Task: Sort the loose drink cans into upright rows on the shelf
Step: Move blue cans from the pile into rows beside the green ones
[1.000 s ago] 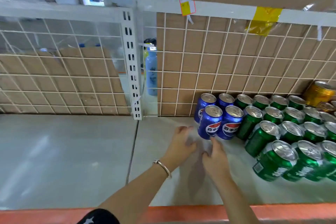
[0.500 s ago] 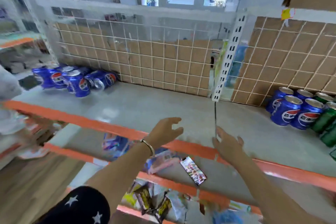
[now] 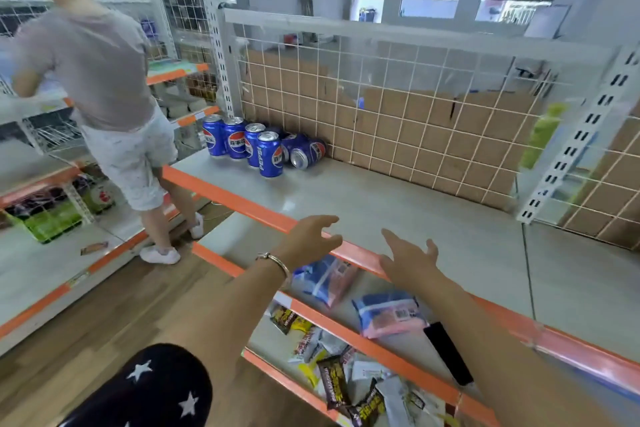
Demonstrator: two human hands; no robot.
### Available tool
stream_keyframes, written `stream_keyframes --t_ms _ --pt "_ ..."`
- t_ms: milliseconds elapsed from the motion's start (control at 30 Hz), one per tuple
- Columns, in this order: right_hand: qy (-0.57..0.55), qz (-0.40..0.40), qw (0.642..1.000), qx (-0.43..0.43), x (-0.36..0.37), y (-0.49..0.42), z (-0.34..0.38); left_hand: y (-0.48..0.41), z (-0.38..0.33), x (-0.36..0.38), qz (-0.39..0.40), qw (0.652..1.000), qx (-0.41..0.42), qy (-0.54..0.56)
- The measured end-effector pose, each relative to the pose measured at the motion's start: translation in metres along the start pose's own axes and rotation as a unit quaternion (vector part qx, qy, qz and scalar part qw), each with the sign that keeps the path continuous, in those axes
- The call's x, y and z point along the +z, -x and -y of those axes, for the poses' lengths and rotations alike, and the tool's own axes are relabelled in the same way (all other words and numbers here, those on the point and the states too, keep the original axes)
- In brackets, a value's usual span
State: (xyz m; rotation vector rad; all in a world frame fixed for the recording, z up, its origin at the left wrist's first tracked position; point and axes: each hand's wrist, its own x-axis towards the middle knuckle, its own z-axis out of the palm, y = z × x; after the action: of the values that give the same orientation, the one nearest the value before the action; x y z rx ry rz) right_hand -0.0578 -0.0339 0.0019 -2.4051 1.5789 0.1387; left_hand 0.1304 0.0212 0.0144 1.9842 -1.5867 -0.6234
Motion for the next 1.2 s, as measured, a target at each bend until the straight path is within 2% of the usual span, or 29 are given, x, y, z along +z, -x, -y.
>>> stream_keyframes --t_ms 267,633,767,900,967,1067,1200 --pt "0.019 0.026 0.996 -0.082 -0.016 -0.102 0.053 -0.068 0.053 -0.048 -0.051 0.995 -0.084 0.025" --pt "-0.028 0.062 0.987 -0.147 -0.030 -0.216 0.117 -0.152 0.117 -0.097 -0.185 0.961 -0.175 0.109" --pt "-0.126 0.057 0.974 -0.179 -0.039 -0.245 0.137 -0.177 0.137 -0.122 -0.252 0.936 -0.186 0.158" --pt "-0.280 0.044 0.942 -0.179 -0.053 -0.267 0.159 -0.208 0.161 -0.156 -0.300 0.933 -0.160 0.116" --pt "-0.330 0.045 0.928 -0.164 -0.055 -0.278 0.170 -0.224 0.169 -0.167 -0.283 0.944 -0.125 0.117" --pt "-0.364 0.061 0.914 -0.168 -0.050 -0.294 0.187 -0.244 0.177 -0.177 -0.203 0.969 -0.077 0.119" --pt "-0.415 0.088 0.890 -0.167 -0.045 -0.316 0.203 -0.270 0.186 -0.180 -0.112 0.985 -0.057 0.120"
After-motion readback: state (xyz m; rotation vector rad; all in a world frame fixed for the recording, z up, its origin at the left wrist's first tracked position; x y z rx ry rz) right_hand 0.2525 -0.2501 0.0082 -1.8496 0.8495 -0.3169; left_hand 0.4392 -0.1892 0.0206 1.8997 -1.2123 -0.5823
